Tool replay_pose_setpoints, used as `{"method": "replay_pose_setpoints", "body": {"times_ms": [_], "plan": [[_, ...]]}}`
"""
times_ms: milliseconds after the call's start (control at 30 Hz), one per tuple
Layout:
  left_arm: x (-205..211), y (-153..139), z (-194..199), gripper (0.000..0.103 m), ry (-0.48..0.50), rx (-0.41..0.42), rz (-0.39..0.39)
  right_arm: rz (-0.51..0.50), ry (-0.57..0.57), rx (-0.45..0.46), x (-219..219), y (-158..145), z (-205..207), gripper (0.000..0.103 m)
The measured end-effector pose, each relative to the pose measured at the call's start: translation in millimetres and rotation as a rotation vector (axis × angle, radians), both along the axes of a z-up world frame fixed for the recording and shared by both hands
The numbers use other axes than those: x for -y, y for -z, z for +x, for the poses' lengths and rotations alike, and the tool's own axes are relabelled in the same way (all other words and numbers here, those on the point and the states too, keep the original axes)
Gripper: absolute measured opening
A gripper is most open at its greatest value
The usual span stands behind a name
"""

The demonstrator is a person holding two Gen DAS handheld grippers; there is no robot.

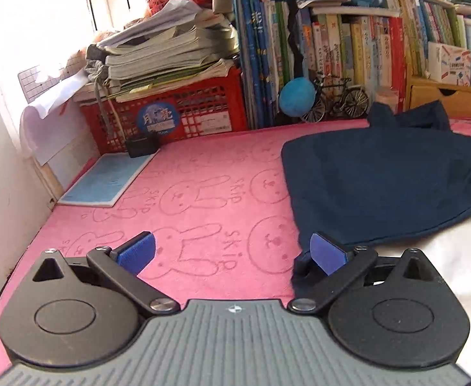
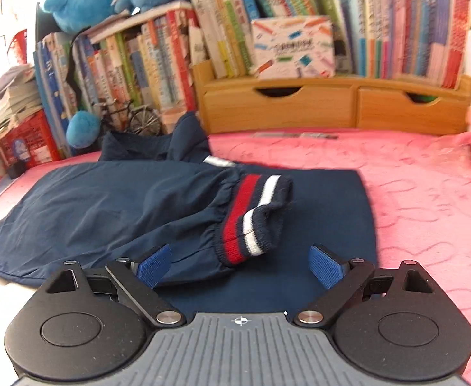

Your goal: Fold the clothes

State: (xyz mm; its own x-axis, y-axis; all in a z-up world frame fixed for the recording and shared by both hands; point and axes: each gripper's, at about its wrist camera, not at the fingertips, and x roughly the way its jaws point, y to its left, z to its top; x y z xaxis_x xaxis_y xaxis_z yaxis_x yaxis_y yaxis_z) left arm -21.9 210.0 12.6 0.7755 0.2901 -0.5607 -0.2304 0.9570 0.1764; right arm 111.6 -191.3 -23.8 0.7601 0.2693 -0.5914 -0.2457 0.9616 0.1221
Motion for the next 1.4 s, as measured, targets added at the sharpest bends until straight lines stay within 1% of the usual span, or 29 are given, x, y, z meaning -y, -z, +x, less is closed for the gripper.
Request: {"method": "replay_pose_setpoints", "body": {"times_ms": [67, 100, 133, 167, 200, 267, 300, 367, 433, 467, 567, 633, 667, 700, 733, 767, 833, 900, 933, 967, 1067, 1100, 1133, 1200, 1233, 1267, 1333, 1367, 1400], "plan": [[20.5, -2.7, 22.2, 0.103, 0.060, 0.041, 0.008, -0.041, 0.059, 0.088, -2.5, -13.0, -15.3, 0.093], [31.6, 0.3, 36.3, 0.103, 0.076, 0.047, 0.012, -0.052, 0.064, 0.121, -8.3, -17.6, -19.3, 0.093], [41.2, 5.2, 50.7, 0.103, 0.086, 0.041, 0.008, -0.049, 0.043, 0.151, -16.5, -21.3, -20.9, 0.093], [49.2, 10.9, 63.6, 0.103, 0.091, 0.031, -0.001, -0.032, 0.001, 0.165, -25.8, -22.7, -19.4, 0.089], [56.8, 19.1, 78.0, 0.103, 0.093, 0.015, -0.020, -0.016, -0.047, 0.162, -34.6, -22.1, -16.0, 0.081], [66.8, 34.7, 97.3, 0.103, 0.095, -0.015, -0.047, -0.018, -0.108, 0.092, -58.4, -15.5, -3.6, 0.012], [70.6, 43.8, 103.1, 0.103, 0.088, -0.039, -0.038, -0.030, -0.120, 0.055, -68.0, -11.1, 2.4, 0.009], [75.0, 61.7, 109.8, 0.103, 0.073, -0.086, 0.002, -0.058, -0.144, 0.014, -80.4, -0.6, 10.3, 0.009], [67.5, 70.6, 102.4, 0.103, 0.080, -0.067, 0.022, -0.111, -0.118, -0.021, -77.1, 12.5, 10.7, 0.009], [60.9, 70.7, 99.4, 0.103, 0.070, -0.064, 0.018, -0.135, -0.101, -0.042, -72.6, 20.1, 9.7, 0.007], [39.6, 67.2, 94.6, 0.103, 0.002, -0.074, 0.050, -0.105, -0.106, -0.035, -49.1, 22.4, 4.7, 0.003], [28.1, 60.9, 91.7, 0.103, -0.041, -0.092, 0.077, -0.065, -0.107, -0.087, -39.5, 13.2, 1.4, 0.004], [23.8, 56.6, 90.7, 0.103, -0.057, -0.102, 0.089, -0.044, -0.107, -0.113, -34.8, 8.4, -0.2, 0.007], [24.3, 50.2, 89.6, 0.103, -0.053, -0.095, 0.109, -0.020, -0.108, -0.107, -32.9, 1.2, -2.3, 0.010], [27.6, 44.5, 89.5, 0.101, -0.042, -0.076, 0.129, 0.001, -0.112, -0.079, -33.7, -6.9, -2.0, 0.015], [34.6, 37.0, 91.5, 0.101, -0.025, -0.048, 0.149, 0.012, -0.115, -0.053, -37.5, -12.8, -0.1, 0.016], [55.1, 21.8, 105.6, 0.101, 0.065, 0.004, 0.132, 0.023, -0.123, -0.027, -55.4, -18.1, 14.1, 0.016], [73.6, 15.4, 125.6, 0.101, 0.143, 0.032, 0.079, 0.048, -0.125, -0.058, -76.0, -12.9, 34.6, 0.016], [80.2, 16.5, 135.5, 0.102, 0.160, 0.029, 0.069, 0.054, -0.134, -0.078, -87.1, -8.0, 44.3, 0.016], [85.4, 23.9, 148.1, 0.102, 0.154, 0.008, 0.087, 0.060, -0.144, -0.098, -98.4, -3.0, 53.9, 0.016], [100.1, 46.2, 185.4, 0.102, 0.134, -0.056, 0.140, 0.021, -0.151, -0.103, -115.0, 11.6, 68.9, 0.016], [95.9, 54.3, 190.8, 0.103, 0.126, -0.065, 0.141, 0.010, -0.146, -0.102, -115.8, 16.4, 72.6, 0.016], [89.3, 58.9, 192.2, 0.103, 0.132, -0.060, 0.122, -0.001, -0.141, -0.102, -116.6, 21.2, 76.3, 0.016], [74.6, 61.2, 190.1, 0.103, 0.156, -0.054, 0.068, 0.040, -0.137, -0.103, -101.9, 24.9, 79.6, 0.015], [67.8, 61.6, 188.6, 0.103, 0.165, -0.055, 0.045, 0.083, -0.122, -0.118, -90.1, 25.4, 81.7, 0.015], [63.3, 61.5, 187.1, 0.103, 0.166, -0.056, 0.041, 0.128, -0.106, -0.133, -78.1, 25.9, 83.7, 0.017], [54.7, 60.0, 182.1, 0.103, 0.139, -0.059, 0.062, 0.217, -0.070, -0.140, -48.9, 26.5, 82.1, 0.024], [49.3, 60.1, 178.1, 0.103, 0.131, -0.057, 0.089, 0.255, -0.058, -0.141, -33.8, 27.6, 81.3, 0.025], [43.1, 63.0, 175.3, 0.103, 0.125, -0.059, 0.122, 0.230, -0.051, -0.140, -26.6, 29.3, 81.9, 0.023]]}}
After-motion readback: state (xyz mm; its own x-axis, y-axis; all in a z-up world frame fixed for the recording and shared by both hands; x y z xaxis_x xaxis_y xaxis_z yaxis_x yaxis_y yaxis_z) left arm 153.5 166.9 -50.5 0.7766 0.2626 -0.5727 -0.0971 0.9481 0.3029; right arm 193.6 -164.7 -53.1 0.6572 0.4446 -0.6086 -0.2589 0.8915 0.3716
